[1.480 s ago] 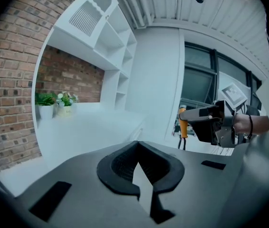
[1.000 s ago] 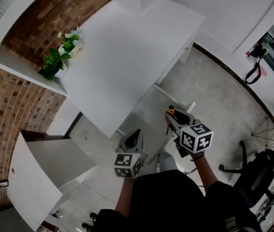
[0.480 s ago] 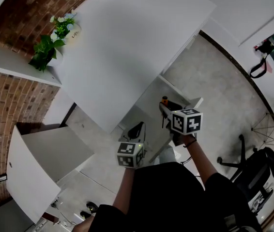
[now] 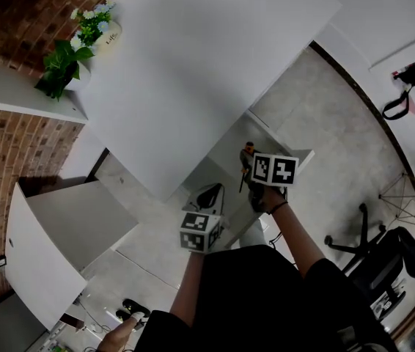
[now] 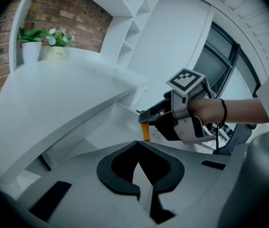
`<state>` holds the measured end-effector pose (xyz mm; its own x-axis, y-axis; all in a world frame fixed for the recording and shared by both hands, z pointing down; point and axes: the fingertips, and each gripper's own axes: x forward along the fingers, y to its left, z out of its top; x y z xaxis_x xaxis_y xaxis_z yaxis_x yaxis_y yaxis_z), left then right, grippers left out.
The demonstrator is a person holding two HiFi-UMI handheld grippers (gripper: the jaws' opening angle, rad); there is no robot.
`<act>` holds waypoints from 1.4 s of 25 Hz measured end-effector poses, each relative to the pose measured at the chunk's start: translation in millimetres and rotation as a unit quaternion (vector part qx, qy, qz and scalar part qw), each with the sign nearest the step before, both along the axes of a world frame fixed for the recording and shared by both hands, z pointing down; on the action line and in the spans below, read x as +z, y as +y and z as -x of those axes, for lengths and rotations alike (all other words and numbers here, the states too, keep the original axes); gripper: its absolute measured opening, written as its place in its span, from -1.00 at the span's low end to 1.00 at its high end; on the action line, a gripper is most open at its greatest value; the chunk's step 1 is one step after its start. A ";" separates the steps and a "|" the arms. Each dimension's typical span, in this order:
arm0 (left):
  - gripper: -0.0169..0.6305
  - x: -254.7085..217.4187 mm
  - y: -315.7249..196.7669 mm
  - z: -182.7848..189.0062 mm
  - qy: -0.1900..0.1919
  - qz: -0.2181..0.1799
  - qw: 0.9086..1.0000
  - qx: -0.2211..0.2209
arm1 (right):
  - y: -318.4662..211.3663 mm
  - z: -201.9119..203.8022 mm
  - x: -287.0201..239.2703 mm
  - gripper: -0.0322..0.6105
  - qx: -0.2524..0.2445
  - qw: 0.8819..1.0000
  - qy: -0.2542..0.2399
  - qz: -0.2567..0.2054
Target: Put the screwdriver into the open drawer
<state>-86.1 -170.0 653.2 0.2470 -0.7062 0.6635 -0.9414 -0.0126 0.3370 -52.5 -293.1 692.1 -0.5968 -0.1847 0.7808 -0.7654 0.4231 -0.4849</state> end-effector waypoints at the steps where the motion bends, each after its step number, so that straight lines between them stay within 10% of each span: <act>1: -0.92 2.8 1.0 -0.5 0.001 0.005 1.000 0.000 | -1.3 0.2 5.2 -0.55 0.010 1.000 0.005 0.010; 35: -0.92 38.9 0.3 7.9 0.014 0.042 0.999 -0.004 | -6.1 3.0 121.4 -0.55 0.075 0.988 0.103 0.086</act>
<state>-94.0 -169.7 692.1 0.2607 -0.6497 0.7141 -0.9319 0.0240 0.3620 -55.5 -299.2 813.6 -0.3971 -0.1135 0.9107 -0.9035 0.2225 -0.3662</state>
